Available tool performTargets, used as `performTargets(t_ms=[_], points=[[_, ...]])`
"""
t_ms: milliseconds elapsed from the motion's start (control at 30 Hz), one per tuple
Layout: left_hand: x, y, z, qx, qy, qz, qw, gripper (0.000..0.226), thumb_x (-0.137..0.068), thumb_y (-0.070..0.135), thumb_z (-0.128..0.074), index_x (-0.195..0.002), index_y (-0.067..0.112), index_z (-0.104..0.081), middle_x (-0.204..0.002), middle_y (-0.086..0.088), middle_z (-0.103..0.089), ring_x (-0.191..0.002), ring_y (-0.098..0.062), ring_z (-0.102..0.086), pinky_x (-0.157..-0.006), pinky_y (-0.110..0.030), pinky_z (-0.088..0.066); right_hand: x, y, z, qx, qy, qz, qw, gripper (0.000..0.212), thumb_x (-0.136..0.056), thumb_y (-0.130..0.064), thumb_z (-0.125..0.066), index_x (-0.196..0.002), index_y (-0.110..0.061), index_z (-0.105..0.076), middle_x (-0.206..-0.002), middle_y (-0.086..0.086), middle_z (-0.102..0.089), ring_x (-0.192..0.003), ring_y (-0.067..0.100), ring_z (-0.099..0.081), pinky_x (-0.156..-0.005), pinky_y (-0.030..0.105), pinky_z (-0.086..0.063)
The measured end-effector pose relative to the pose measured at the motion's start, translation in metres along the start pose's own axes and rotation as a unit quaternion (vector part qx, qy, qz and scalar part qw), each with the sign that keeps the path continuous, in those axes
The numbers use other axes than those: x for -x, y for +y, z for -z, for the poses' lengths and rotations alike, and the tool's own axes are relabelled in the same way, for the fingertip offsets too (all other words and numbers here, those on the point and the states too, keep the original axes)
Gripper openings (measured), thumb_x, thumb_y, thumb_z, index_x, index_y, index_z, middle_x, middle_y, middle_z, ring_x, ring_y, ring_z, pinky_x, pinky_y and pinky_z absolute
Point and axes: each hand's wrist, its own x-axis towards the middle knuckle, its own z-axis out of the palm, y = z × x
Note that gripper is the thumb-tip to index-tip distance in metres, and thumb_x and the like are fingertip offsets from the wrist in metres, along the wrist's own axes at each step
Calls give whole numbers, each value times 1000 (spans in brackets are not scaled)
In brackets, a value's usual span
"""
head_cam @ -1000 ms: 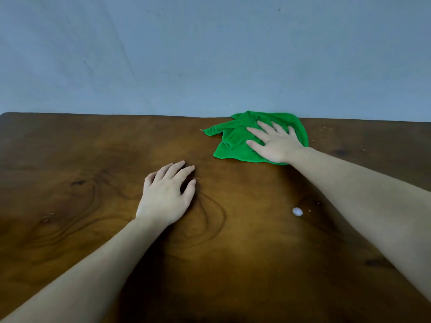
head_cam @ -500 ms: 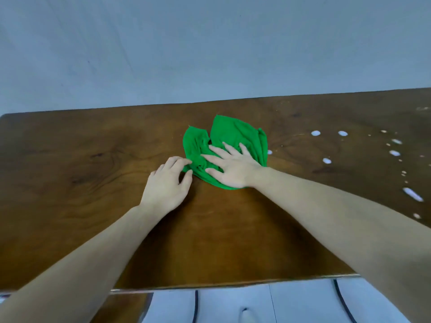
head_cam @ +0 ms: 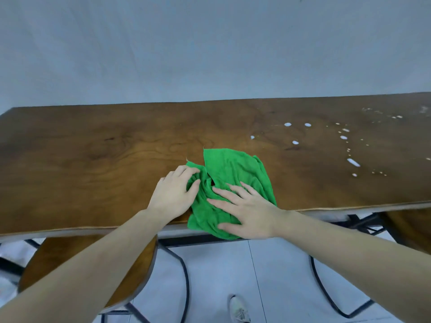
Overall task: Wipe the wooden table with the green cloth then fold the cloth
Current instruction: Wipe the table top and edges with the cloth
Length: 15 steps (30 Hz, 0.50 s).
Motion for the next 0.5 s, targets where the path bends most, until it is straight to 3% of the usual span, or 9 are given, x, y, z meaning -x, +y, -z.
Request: performTargets(t_ms=[100,200,300,367,500], points=[[6,5,-1,3,-2,0,1000,35,-100,40,-39,-131,31,-50,-136,11,-49,-117,-19,-50,-96,-39,-39,14,0,6,-24,34,-2,999,69,-87,-76,-40,-150,-50,-31,-162,-17,-27,-145,18,-27,-118,46,-21],[5,8,0,2,-8,-2,1000,36,-100,41,-37,-132,32,-50,-136,11,-48,-118,-19,-49,-98,-39,-37,7,0,11,9,88,-2,996,65,-87,-73,-46,-148,-52,-35,-146,-13,-46,-128,17,-43,-103,44,-35],[1,12,-1,6,-15,-2,1000,37,-100,41,-36,-133,31,-50,-136,11,-47,-120,-19,-47,-100,-40,-36,-2,3,1,25,57,14,998,66,-89,-78,-34,-150,-57,-22,-162,-8,-28,-149,30,-22,-119,59,-14],[-4,14,-4,5,-18,-4,1000,37,-100,42,-36,-133,30,-50,-137,11,-48,-121,-19,-47,-100,-40,-35,-1,15,1,16,25,5,1000,68,-85,-85,-21,-149,-64,-12,-168,-15,-8,-155,30,-5,-121,61,1],[-18,18,-13,-7,-20,-17,1000,37,-100,42,-35,-130,29,-53,-135,10,-50,-122,-18,-46,-100,-41,-37,11,46,7,13,18,6,1000,64,-86,-86,-16,-146,-68,-5,-166,-22,0,-156,22,2,-122,59,2]])
